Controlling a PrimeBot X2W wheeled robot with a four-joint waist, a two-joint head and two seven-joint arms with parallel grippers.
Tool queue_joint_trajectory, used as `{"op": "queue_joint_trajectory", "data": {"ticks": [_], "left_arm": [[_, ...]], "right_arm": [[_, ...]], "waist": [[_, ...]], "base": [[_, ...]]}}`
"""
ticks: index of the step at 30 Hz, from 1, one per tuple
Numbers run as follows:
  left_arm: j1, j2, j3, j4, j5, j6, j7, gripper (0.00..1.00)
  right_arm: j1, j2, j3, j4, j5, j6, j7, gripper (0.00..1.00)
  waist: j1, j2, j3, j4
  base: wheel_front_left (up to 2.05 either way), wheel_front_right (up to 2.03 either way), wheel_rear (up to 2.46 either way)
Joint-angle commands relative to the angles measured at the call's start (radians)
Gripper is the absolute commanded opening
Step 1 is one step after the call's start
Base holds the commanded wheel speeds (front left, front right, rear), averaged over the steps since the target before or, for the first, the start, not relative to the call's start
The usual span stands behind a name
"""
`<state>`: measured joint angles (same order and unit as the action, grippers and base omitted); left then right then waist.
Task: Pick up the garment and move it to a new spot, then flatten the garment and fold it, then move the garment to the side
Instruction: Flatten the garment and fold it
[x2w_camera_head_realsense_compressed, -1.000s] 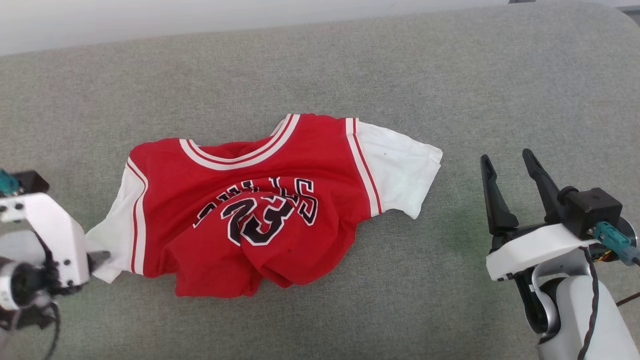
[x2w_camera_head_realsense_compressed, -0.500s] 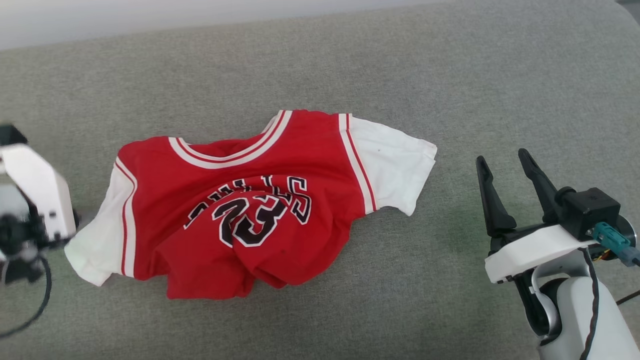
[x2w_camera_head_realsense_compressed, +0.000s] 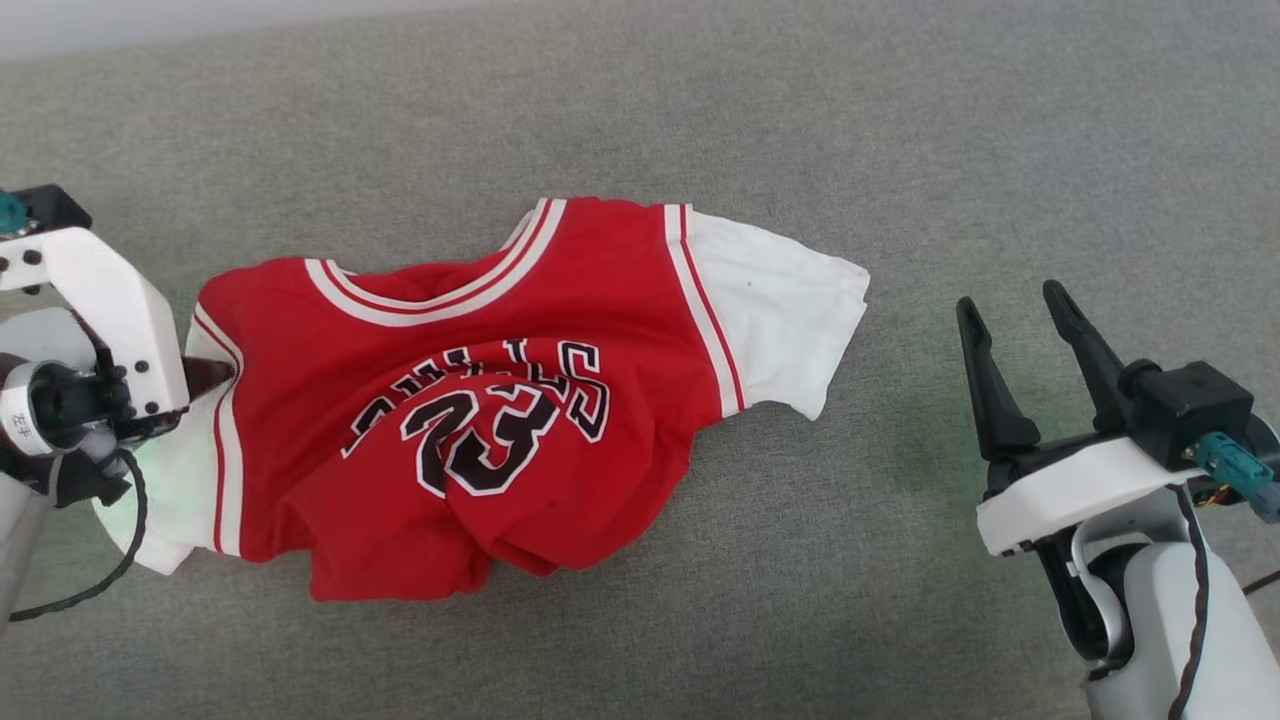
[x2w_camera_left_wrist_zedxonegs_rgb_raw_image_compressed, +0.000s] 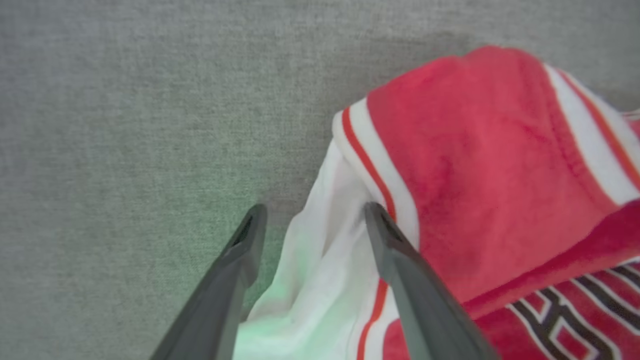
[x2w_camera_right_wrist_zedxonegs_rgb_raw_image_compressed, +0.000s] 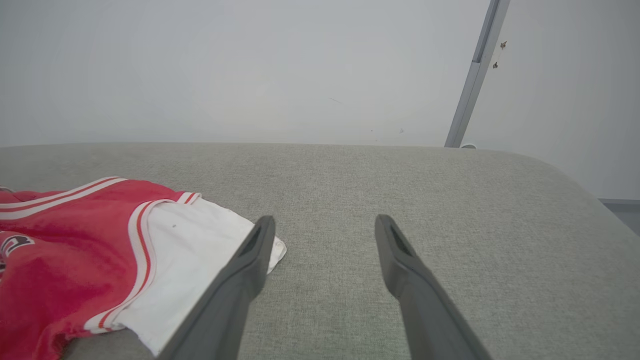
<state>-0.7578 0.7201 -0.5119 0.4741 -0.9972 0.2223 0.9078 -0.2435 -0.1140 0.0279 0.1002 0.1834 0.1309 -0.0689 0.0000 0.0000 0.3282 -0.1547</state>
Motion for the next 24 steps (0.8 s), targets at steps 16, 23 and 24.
{"op": "queue_joint_trajectory", "data": {"ticks": [16, 23, 24], "left_arm": [[-0.109, 0.027, -0.053, 0.12, 0.095, -0.08, -0.068, 0.0], [-0.185, 0.035, -0.076, 0.15, 0.167, -0.169, -0.187, 0.0], [-0.19, 0.028, -0.08, 0.16, 0.173, -0.177, -0.198, 0.0]], "right_arm": [[-0.037, 0.001, -0.012, -0.002, -0.003, 0.0, -0.004, 1.0], [-0.052, 0.009, 0.005, 0.0, -0.002, 0.0, -0.006, 1.0], [-0.053, 0.01, 0.007, 0.0, -0.001, 0.0, -0.007, 1.0]], "waist": [[0.0, 0.0, 0.042, 0.011], [0.0, 0.0, 0.052, 0.015], [0.0, 0.0, 0.054, 0.013]], "base": [[0.0, 0.0, 0.0], [0.0, 0.0, 0.0], [0.0, 0.0, 0.0]]}}
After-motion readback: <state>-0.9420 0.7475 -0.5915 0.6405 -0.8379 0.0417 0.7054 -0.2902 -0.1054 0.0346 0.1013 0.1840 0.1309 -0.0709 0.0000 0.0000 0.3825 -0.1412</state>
